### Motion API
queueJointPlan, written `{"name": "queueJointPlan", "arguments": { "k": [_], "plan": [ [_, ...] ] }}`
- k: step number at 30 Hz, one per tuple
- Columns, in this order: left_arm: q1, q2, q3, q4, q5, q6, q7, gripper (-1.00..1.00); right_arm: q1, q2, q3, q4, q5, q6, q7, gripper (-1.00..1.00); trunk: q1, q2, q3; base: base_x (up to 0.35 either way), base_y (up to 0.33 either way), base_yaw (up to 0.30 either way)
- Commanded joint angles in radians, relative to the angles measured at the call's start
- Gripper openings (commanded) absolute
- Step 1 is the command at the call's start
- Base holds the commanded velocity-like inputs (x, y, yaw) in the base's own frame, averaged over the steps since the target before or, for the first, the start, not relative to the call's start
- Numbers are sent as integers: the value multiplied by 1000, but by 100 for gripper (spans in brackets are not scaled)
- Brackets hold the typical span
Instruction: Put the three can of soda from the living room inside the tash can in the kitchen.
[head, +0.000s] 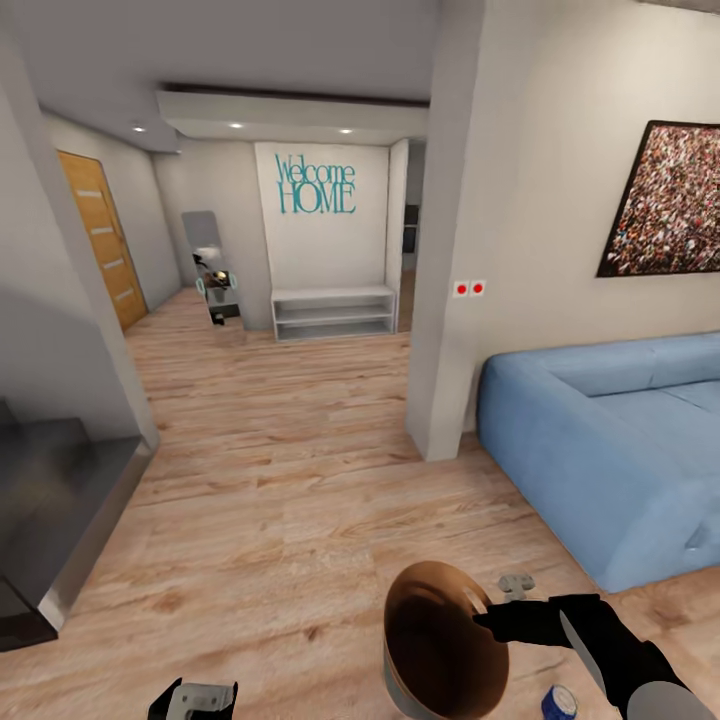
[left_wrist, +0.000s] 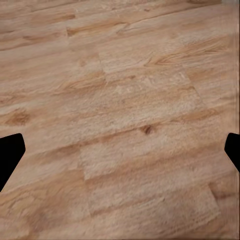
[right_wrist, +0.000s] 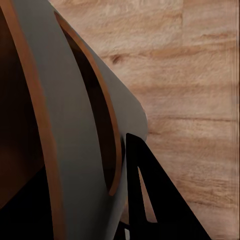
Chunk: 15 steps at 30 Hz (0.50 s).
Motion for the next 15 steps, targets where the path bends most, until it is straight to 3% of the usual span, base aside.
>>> {"name": "queueJointPlan", "arguments": {
  "k": [1, 5, 15],
  "plan": [
    [0, 0, 0, 0, 0, 0, 0, 100, 0, 0, -1, -1, -13, 6, 1, -100, 0, 0, 0, -217, -196, -233],
    [0, 0, 0, -2, 0, -1, 0, 100, -1, 1, 1, -1, -12, 7, -5, -100, 0, 0, 0, -248, -181, -161],
    [0, 0, 0, -3, 0, -1, 0, 100, 0, 2, 1, -1, -12, 7, -7, -100, 0, 0, 0, -277, -153, -18]
  ]
}}
